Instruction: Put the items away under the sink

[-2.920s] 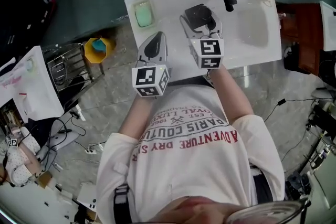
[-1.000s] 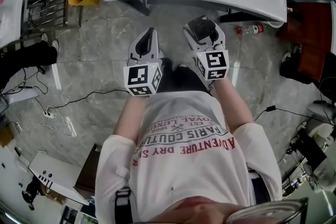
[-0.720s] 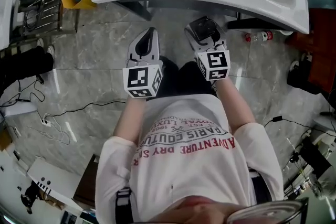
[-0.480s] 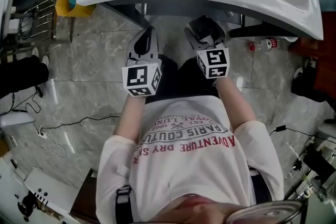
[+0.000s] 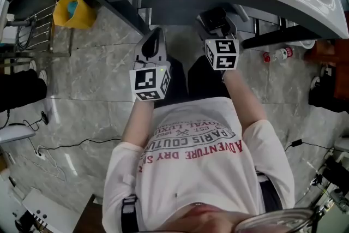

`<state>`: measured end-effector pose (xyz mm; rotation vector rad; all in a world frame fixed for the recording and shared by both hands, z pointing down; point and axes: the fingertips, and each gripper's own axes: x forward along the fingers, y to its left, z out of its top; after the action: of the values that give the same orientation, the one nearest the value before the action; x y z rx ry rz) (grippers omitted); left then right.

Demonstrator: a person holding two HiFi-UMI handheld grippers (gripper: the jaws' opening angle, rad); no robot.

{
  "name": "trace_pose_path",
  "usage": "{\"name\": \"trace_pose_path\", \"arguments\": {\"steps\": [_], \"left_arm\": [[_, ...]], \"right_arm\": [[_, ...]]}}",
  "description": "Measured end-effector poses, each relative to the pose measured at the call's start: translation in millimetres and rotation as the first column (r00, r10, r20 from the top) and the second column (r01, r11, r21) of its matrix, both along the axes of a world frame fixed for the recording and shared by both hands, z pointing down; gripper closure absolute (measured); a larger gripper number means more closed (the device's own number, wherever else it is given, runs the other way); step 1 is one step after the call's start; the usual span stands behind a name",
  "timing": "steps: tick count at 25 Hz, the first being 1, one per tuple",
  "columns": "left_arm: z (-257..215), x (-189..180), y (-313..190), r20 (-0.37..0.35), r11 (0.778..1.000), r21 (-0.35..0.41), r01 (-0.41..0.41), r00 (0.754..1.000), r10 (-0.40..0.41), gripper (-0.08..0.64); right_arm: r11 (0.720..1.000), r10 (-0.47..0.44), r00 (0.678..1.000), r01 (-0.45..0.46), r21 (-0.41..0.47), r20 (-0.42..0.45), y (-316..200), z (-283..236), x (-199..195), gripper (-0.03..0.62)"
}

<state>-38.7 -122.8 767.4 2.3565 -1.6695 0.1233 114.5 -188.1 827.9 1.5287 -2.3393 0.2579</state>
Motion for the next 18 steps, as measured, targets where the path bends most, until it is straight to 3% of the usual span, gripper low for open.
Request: {"name": "trace_pose_path", "arguments": {"steps": [9, 18], "left_arm": [[12.8, -22.4, -5.5, 0.016, 1.0, -0.014, 0.008, 1.0, -0.007, 0.532], [24.0, -12.8, -5.8, -0.002, 0.999, -0.034, -0.025, 1.0, 0.025, 0.532]], "right_arm": [[0.999, 0.038, 0.999, -0.037, 0.026, -0.023, -47.3, 3.4, -12.5, 0.221], [0.997, 0.073, 0.997, -0.073, 0.011, -0.034, -78.4, 24.0, -15.6, 0.221]]}}
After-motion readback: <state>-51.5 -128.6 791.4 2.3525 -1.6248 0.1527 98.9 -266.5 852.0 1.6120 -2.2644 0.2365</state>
